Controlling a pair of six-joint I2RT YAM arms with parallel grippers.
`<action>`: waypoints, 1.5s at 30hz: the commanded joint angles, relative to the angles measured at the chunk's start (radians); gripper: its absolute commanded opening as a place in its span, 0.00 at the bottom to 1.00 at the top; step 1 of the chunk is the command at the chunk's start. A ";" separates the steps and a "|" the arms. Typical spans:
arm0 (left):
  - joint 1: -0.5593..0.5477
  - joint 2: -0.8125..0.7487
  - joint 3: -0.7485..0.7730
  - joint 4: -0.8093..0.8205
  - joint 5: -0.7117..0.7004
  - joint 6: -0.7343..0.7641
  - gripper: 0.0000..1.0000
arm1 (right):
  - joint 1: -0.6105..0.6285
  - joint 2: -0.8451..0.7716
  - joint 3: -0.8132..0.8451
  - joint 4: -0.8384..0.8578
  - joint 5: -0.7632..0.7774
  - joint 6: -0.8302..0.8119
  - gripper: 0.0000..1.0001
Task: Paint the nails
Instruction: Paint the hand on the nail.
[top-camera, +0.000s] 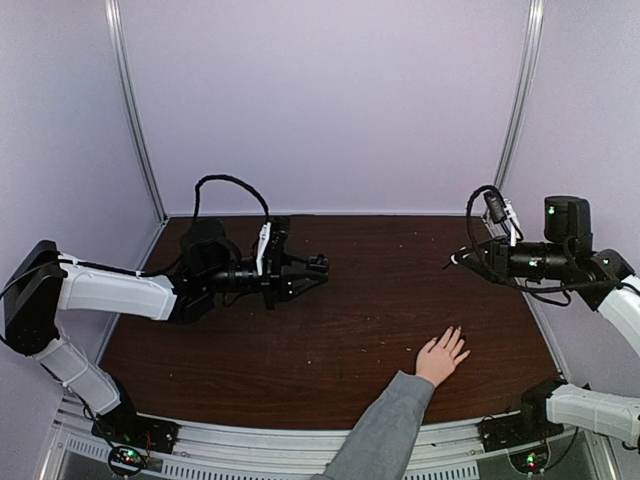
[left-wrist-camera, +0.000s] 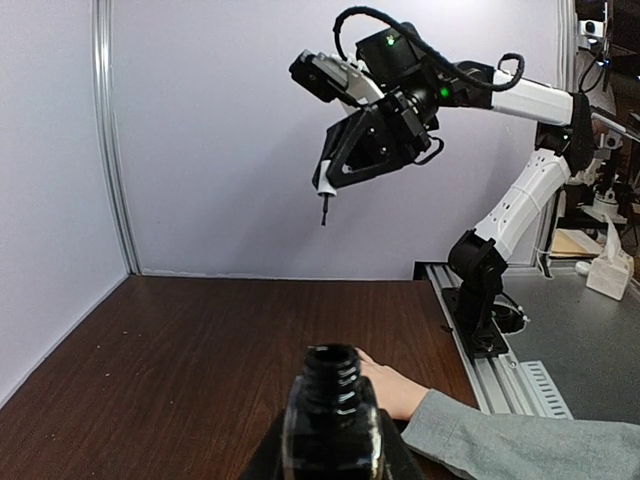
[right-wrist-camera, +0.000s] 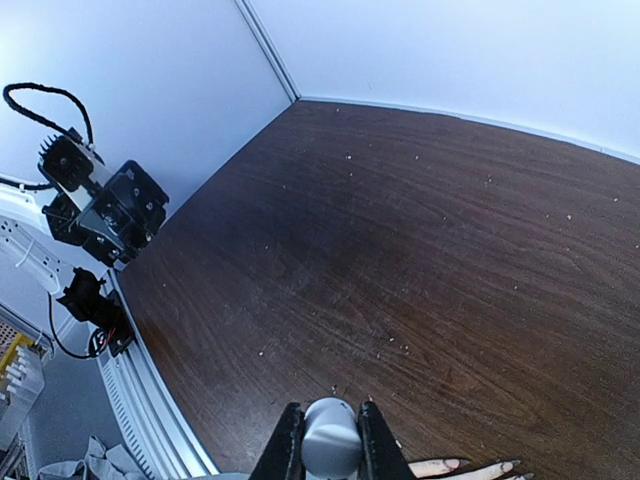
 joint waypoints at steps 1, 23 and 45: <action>0.003 -0.013 0.038 -0.005 -0.019 0.037 0.00 | 0.025 0.016 0.048 -0.073 0.031 -0.058 0.00; 0.304 0.031 0.288 -0.117 -0.181 -0.046 0.00 | -0.068 0.296 0.086 -0.405 0.319 0.041 0.00; 0.371 -0.043 0.532 -0.540 -0.246 0.043 0.00 | -0.127 0.455 0.006 -0.389 0.463 0.049 0.00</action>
